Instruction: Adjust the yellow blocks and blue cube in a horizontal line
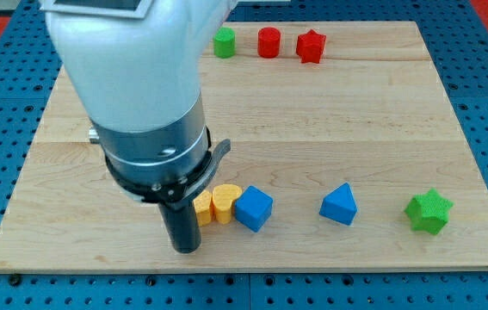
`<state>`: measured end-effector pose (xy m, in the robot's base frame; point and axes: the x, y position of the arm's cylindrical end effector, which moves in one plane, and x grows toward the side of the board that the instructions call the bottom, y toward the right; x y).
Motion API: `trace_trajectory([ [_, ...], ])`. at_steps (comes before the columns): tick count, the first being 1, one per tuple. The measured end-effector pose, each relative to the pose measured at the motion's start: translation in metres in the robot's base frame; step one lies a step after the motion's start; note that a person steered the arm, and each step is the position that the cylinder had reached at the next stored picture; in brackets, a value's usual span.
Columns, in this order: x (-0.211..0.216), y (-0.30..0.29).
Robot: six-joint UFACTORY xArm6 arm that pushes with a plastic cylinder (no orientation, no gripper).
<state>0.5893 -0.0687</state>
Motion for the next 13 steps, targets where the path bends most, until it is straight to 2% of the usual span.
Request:
trace_trajectory([
  [2, -0.018, 0.023],
  [6, -0.019, 0.090],
  [7, -0.008, 0.078],
  [8, 0.016, 0.016],
  [9, 0.000, -0.073],
  [10, -0.044, -0.154],
  [11, -0.097, -0.100],
  [12, -0.102, -0.036],
  [13, -0.089, -0.010],
])
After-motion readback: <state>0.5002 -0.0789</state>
